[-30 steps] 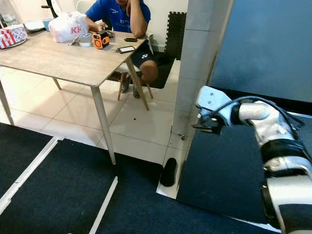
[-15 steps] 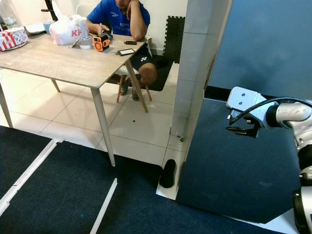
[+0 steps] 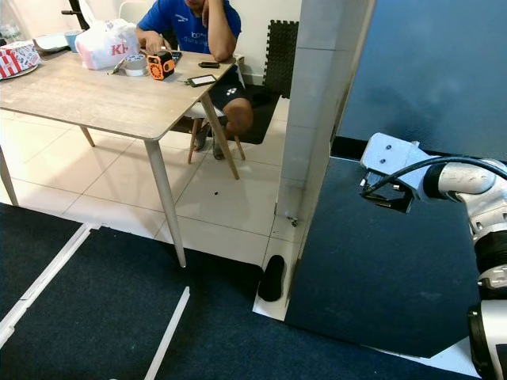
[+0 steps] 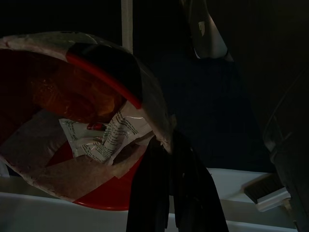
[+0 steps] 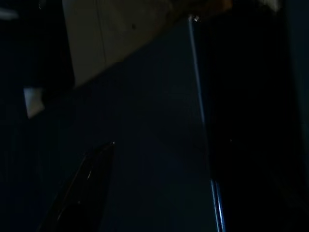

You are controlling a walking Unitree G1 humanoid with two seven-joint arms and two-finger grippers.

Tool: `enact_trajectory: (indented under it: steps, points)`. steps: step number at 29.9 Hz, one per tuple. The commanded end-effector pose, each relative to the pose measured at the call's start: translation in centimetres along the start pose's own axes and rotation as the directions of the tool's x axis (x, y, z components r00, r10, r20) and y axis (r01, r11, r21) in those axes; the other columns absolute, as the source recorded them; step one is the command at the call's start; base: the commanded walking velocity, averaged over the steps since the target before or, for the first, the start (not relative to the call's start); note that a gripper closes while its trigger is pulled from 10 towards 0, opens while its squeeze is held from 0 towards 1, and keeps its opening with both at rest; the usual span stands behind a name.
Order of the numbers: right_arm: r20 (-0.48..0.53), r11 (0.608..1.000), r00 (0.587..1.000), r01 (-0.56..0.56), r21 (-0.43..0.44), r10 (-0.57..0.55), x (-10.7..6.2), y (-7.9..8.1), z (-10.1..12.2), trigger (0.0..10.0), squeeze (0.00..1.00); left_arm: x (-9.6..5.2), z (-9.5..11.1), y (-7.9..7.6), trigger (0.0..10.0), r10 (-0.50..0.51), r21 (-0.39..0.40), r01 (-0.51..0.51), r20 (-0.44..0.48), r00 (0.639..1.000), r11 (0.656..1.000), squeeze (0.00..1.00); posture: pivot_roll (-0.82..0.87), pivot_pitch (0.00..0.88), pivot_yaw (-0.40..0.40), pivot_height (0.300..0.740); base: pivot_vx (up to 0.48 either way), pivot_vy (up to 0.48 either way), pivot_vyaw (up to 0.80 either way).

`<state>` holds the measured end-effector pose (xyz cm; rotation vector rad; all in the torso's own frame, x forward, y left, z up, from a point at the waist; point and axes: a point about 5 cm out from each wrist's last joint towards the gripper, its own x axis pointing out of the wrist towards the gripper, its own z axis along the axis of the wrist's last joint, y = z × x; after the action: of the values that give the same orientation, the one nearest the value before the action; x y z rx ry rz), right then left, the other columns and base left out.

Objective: Restocking fridge

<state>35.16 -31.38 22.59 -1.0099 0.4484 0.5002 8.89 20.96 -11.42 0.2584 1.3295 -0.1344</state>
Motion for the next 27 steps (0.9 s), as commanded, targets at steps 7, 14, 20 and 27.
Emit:
enact_trajectory:
  steps: [7, 14, 20, 27]
  points:
    - [-0.032, 0.977, 0.980, -0.198, -0.075, 0.197, 1.6, 2.6, 1.1, 10.0, 0.00, 0.1, 0.8, -0.7, 10.0, -0.022, -0.015, 0.023, 0.035, 0.999, 1.000, 0.00, -0.06, 0.000, -0.008, 0.740, 0.000, 0.000, 0.00]
    - [0.002, 0.936, 0.940, -0.338, -0.100, 0.340, 1.4, 4.0, 2.1, 10.0, 0.00, 0.1, 0.9, -0.8, 10.0, -0.024, -0.019, 0.025, 0.038, 0.999, 1.000, 0.00, -0.06, 0.000, -0.010, 0.740, 0.000, 0.000, 0.00]
    - [0.058, 0.904, 0.907, -0.408, -0.132, 0.417, 0.6, 4.3, 2.8, 10.0, 0.00, 0.1, 0.8, -0.8, 10.0, -0.024, -0.019, 0.025, 0.034, 0.999, 1.000, 0.00, -0.06, 0.000, -0.010, 0.740, 0.000, 0.000, 0.00]
    - [0.152, 0.885, 0.875, -0.437, -0.160, 0.460, -0.5, 4.3, 4.2, 10.0, 0.00, 0.1, 0.8, -1.0, 10.0, -0.027, -0.020, 0.028, 0.033, 0.999, 0.999, 0.00, -0.07, 0.000, -0.014, 0.740, 0.000, 0.000, 0.00]
